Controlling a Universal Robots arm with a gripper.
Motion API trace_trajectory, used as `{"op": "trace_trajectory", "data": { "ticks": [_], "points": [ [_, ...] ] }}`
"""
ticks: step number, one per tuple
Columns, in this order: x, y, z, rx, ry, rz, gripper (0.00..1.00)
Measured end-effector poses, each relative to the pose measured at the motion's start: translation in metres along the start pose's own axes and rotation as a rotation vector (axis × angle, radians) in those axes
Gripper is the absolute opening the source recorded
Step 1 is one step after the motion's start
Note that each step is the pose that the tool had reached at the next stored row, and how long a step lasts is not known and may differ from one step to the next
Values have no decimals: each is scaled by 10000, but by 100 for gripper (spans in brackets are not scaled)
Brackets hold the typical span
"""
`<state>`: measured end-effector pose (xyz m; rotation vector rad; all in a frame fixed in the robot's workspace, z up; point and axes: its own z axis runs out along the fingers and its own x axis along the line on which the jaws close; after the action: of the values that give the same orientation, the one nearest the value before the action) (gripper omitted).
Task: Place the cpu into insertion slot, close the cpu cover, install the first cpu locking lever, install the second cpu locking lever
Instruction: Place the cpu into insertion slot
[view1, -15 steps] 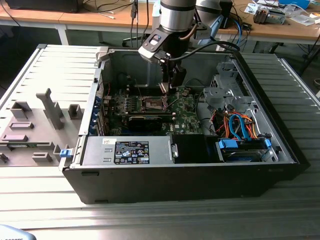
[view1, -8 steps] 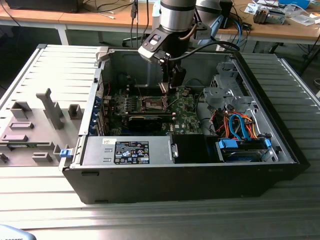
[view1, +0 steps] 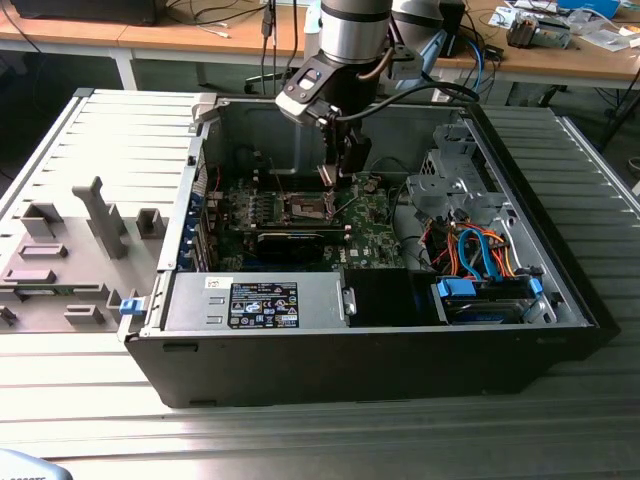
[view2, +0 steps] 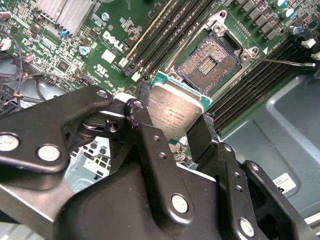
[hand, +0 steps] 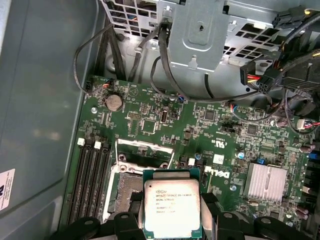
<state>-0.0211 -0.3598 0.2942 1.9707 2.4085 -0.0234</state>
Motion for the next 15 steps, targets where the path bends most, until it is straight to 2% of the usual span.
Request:
{"op": "trace_trajectory", "data": {
  "ticks": [15],
  "points": [
    [0, 0, 0, 9, -2, 304, 54]
  ]
}}
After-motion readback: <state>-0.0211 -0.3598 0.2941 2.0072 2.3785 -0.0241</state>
